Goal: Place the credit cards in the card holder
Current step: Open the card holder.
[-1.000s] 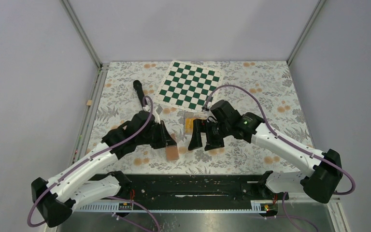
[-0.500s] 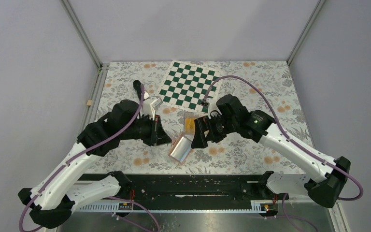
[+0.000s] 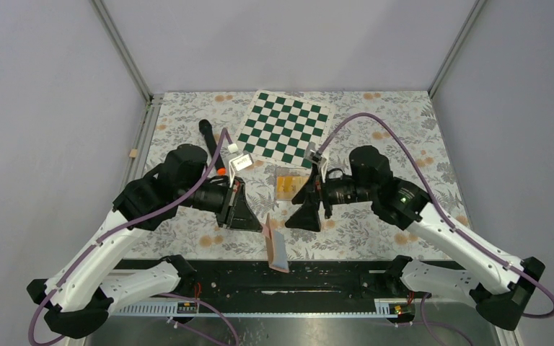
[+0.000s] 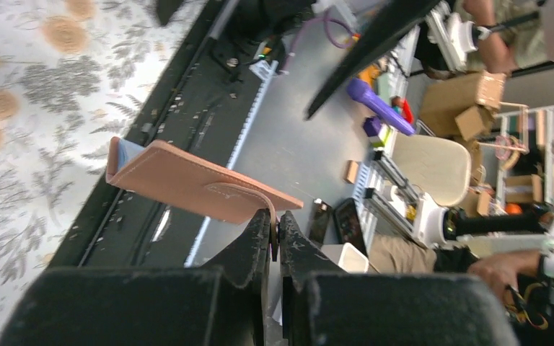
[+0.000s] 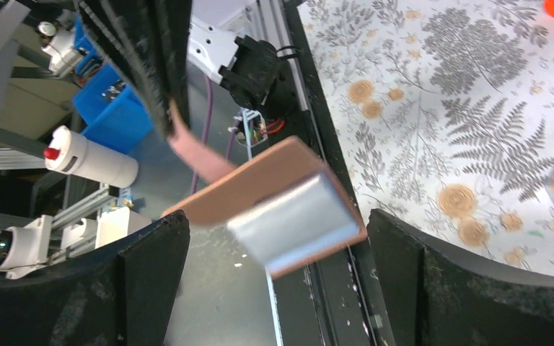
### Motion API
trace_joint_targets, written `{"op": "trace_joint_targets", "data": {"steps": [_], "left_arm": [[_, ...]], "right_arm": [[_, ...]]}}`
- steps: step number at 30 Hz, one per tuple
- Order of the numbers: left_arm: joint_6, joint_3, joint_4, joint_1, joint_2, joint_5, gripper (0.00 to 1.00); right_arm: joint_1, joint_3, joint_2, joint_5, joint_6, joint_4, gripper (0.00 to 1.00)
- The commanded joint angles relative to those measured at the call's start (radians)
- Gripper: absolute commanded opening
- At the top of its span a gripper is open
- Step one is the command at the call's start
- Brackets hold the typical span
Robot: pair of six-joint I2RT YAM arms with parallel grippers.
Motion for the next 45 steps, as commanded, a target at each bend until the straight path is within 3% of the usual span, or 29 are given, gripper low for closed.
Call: {"op": "trace_joint_targets", "data": {"steps": [1, 12, 22, 37, 45], "left_arm": [[-0.034, 0.049, 0.118, 0.002, -0.011, 0.18, 0.0], [-0.054, 0.045, 0.144, 0.002, -0.01, 0.233, 0.0], [-0.042, 0.043, 0.155, 0.002, -0.037, 0.131, 0.0], [-0.045, 0.029, 0.169, 0.009, -0.063, 0.021, 0.0], [-0.092, 0.016, 0.237, 0.019, -0.047, -0.023, 0.0]], "right_arm": [[0.006, 0.012, 0.067, -0.108, 0.058, 0.178, 1.0], [0.01, 0.07, 0.214, -0.275, 0.287, 0.46, 0.99], [0.043, -0.022, 0.204, -0.357, 0.473, 0.598, 0.98], [0.057, -0.055, 0.12, -0.359, 0.424, 0.412, 0.79], [0.093, -0.044, 0.096, -0.267, 0.341, 0.276, 0.79]]}}
